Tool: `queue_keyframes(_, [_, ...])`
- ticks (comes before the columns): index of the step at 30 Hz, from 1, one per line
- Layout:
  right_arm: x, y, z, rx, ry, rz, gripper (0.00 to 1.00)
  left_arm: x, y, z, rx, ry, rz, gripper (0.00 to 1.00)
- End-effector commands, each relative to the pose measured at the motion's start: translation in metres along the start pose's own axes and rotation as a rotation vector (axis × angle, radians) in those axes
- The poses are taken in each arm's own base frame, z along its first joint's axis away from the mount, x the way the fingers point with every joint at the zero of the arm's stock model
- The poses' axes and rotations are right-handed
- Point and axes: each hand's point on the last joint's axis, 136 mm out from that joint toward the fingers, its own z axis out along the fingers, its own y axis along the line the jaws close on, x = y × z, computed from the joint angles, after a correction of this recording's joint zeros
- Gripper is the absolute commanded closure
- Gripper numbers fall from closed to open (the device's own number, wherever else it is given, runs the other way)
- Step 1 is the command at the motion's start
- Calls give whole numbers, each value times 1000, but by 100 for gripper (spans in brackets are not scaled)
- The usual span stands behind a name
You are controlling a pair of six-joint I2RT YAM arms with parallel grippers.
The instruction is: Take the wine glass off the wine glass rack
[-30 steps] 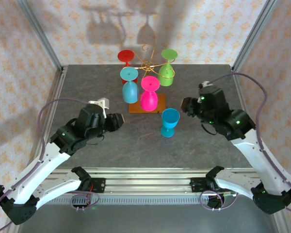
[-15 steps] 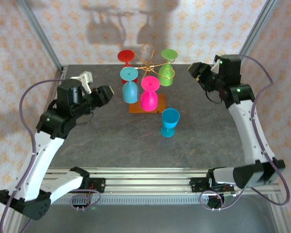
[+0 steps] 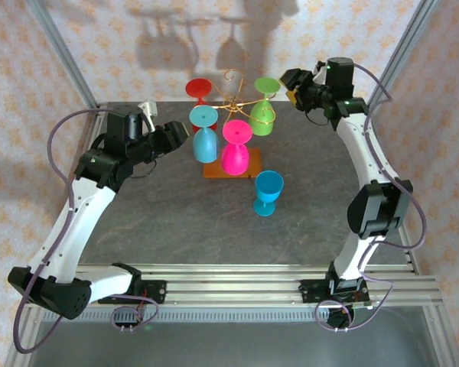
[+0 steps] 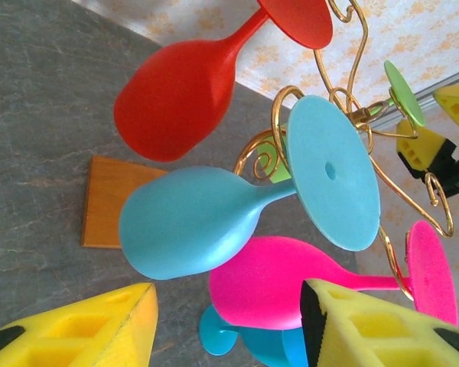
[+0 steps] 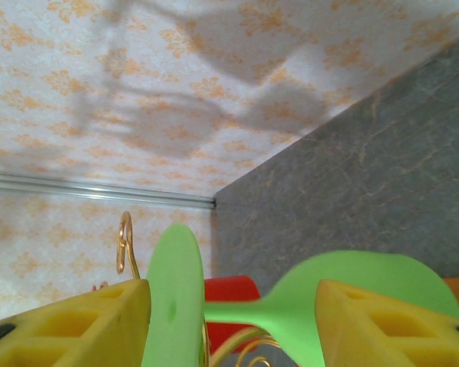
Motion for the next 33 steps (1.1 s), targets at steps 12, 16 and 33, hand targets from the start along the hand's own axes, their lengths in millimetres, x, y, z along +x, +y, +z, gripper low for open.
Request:
queue_keyframes(12, [3, 30, 8, -128, 59, -11, 53, -15, -7, -2, 45, -42, 9, 47])
queue_keyframes(16, [6, 26, 11, -116, 76, -6, 58, -15, -7, -5, 51, -49, 7, 47])
queue_keyframes(33, [11, 27, 15, -108, 104, -10, 75, -13, -2, -10, 45, -59, -2, 46])
